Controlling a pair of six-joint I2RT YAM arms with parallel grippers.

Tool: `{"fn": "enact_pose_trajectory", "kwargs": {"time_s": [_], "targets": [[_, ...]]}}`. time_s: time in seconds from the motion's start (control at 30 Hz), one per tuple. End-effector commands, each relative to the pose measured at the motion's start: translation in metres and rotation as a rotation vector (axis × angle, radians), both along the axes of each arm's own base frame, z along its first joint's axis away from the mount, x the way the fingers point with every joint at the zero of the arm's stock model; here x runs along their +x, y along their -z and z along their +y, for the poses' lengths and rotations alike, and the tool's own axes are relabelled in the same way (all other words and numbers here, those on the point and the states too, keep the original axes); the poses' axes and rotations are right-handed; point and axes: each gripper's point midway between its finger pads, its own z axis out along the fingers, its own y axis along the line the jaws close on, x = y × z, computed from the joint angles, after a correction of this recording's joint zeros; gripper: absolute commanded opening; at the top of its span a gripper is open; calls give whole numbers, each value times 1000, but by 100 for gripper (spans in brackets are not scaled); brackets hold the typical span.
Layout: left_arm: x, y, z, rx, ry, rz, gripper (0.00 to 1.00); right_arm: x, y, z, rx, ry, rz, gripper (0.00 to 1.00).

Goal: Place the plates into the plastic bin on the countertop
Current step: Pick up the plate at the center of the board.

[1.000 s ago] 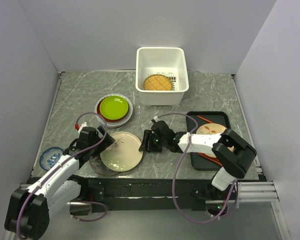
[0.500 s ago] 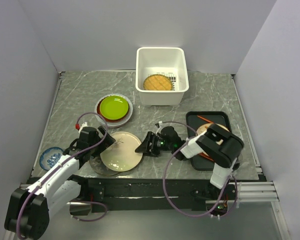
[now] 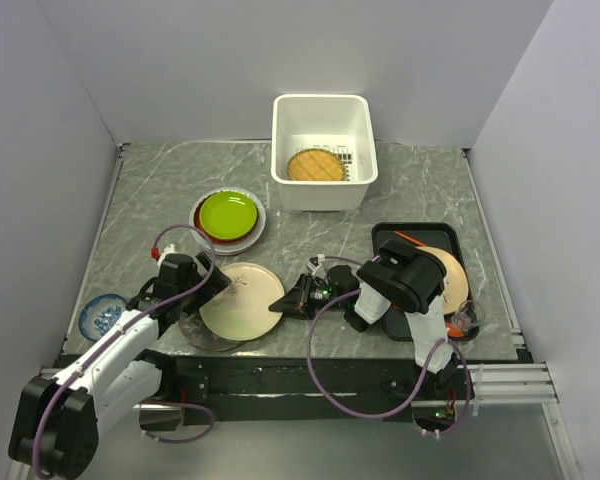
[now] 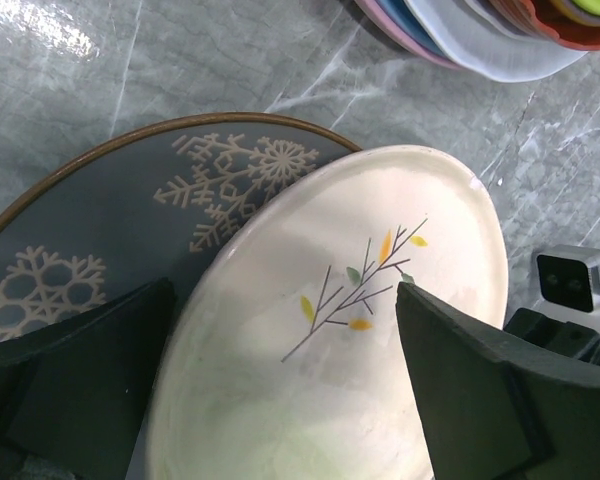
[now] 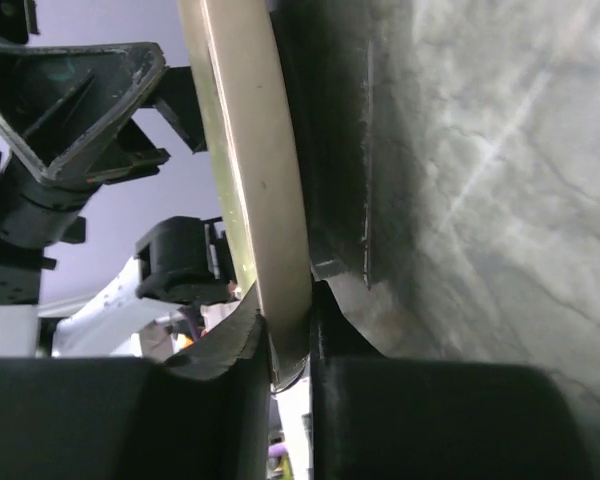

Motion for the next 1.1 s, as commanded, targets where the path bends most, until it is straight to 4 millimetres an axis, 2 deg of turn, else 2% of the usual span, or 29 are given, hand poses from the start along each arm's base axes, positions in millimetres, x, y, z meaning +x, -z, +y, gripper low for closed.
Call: {"fn": "enact_pose_trajectory", "kwargs": {"time_s": [0.0,0.27,0.47,0.5,0.77,1.07], "targets": [[-8,7,1,16,14,30,99,4,-30,2,112,11,-69,2],[-4,-11,-3,-14,35,-39,99,6,-33,-1,66,17,-103,0],[-1,-43,-5,-56,34,-166,99,7,-38,0,69,12,-121,0],[0,-54,-5,-69,30,-207,99,7,-37,0,69,14,-121,0],[1,-95,14,-69,-70,-353,99,7,-44,-3,72,17,-146,0],[7,-103,11,-53,-50,-355,99,8,-55,-12,14,41,-211,0]]}}
